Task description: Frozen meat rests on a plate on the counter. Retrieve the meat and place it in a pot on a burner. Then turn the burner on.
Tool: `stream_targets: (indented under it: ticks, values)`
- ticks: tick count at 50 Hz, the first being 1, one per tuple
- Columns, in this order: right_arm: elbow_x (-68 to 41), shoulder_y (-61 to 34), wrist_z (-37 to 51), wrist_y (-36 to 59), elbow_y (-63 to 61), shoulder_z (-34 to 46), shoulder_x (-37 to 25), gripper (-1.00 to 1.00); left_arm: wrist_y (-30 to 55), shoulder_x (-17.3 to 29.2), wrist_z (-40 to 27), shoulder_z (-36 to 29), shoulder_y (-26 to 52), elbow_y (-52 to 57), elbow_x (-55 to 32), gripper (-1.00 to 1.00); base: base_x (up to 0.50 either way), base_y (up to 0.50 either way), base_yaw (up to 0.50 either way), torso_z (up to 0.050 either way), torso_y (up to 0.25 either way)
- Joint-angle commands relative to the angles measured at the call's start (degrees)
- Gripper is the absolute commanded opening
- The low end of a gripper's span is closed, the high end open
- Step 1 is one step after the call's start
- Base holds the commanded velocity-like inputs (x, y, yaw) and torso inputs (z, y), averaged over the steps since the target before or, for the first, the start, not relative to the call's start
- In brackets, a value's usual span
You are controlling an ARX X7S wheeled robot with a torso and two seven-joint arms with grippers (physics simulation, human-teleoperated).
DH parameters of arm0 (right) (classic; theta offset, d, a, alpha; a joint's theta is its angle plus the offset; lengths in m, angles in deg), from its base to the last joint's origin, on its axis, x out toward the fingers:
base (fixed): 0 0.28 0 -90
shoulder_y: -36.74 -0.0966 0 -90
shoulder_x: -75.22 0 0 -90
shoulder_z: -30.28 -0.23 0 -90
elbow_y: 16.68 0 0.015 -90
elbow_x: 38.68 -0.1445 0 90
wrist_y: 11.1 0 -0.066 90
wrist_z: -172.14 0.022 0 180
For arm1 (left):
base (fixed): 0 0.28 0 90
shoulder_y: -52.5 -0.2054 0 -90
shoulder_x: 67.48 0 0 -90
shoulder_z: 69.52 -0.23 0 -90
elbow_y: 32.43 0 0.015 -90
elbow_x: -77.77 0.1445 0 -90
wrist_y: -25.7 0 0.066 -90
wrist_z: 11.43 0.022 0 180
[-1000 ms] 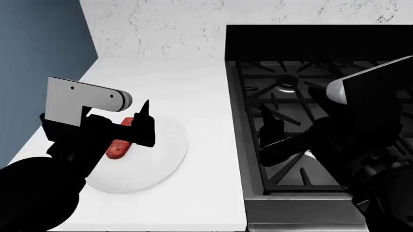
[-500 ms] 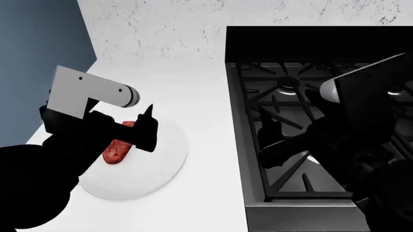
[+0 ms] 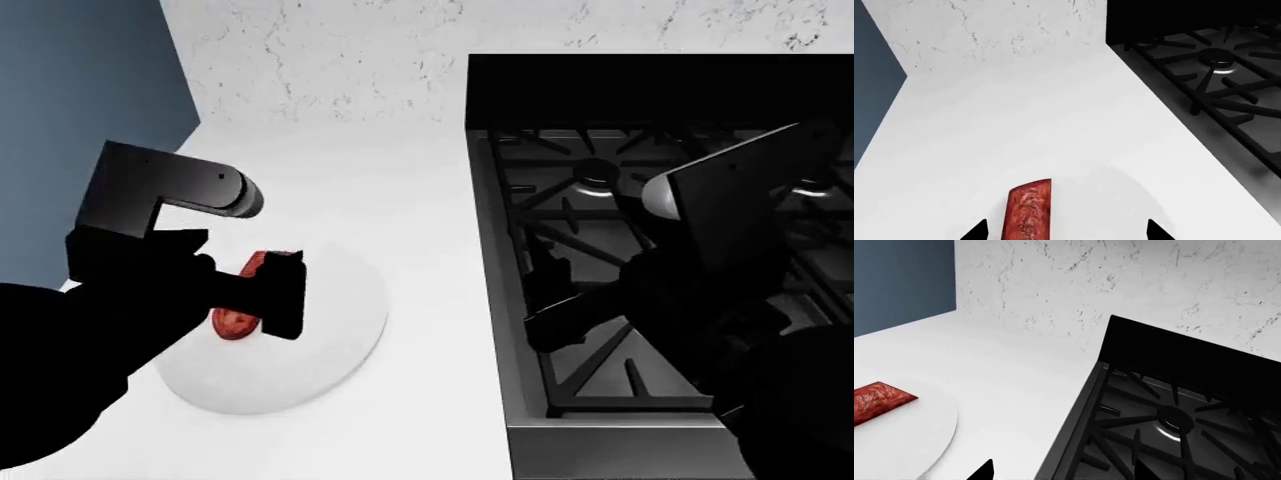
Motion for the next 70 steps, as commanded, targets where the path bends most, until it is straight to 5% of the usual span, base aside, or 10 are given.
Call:
stream_targets:
  ticks: [1, 70]
  values:
    - [1.01, 0.67, -1.4, -0.48, -0.32, 0.28, -0.61, 1.0, -2.26, 1.6, -2.73, -2.02, -0.72, -3.35, -3.91, 1.0, 0.0, 0.0, 0.0, 0.0, 0.0]
    - [2.47, 3.31, -3.1, -5.02, -2.0, 1.4, -4.23, 1.0, -2.81, 2.56, 5.1, -7.18, -3.88, -10.34, 8.37, 1.0, 0.0, 0.0, 0.0, 0.0, 0.0]
